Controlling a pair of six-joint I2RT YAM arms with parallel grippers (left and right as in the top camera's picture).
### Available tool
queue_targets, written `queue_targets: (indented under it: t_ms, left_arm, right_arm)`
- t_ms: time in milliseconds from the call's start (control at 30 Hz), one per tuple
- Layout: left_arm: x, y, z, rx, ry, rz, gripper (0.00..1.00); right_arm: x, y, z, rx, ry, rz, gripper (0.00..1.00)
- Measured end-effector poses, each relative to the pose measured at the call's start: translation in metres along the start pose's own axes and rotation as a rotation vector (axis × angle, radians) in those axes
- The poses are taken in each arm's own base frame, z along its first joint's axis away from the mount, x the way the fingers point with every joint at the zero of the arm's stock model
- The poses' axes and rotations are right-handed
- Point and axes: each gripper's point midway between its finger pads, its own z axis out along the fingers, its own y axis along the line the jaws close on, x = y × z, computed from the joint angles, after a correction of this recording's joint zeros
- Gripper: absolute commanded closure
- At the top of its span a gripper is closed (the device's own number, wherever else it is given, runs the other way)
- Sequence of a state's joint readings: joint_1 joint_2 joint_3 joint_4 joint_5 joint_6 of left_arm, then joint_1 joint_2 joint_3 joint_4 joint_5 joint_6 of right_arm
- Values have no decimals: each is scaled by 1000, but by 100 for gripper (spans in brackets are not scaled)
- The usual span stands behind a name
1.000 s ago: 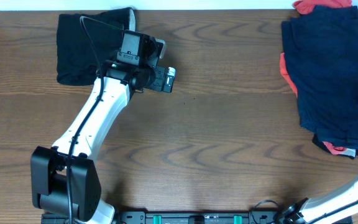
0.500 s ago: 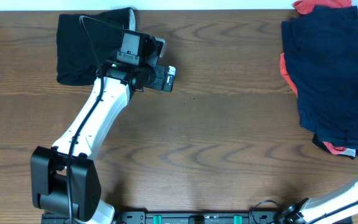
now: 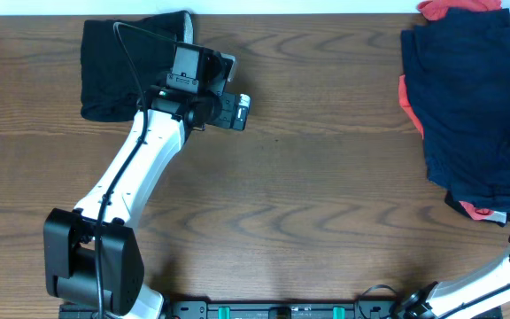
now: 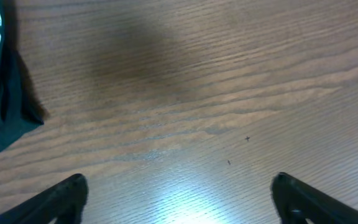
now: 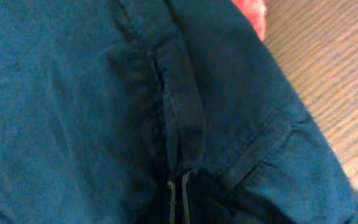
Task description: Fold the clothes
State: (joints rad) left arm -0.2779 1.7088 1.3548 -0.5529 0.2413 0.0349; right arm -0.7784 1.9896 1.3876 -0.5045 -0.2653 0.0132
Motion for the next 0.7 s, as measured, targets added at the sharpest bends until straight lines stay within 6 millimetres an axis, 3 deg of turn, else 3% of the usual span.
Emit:
queue_targets:
  t_ms: [100,200,333,533,700]
  left_arm:
    - [0,0,0,0,-1,7,13]
    - [-2,-1,-3,0,-9,9,12]
    - [-12,-5,-23,2,-60,19,12]
    - [-32,-12,-69,-7,-183,41,12]
    - [-35,-11,-88,-22,-222,42,12]
  right_arm:
    - [3,14,1,-45,12,-12,99]
    - [9,41,4,-110,37,-43,99]
    - [20,100,-1,-225,69,-123,99]
    - [39,227,-52,-439,37,-337,99]
    - [80,326,-99,-602,13,-520,99]
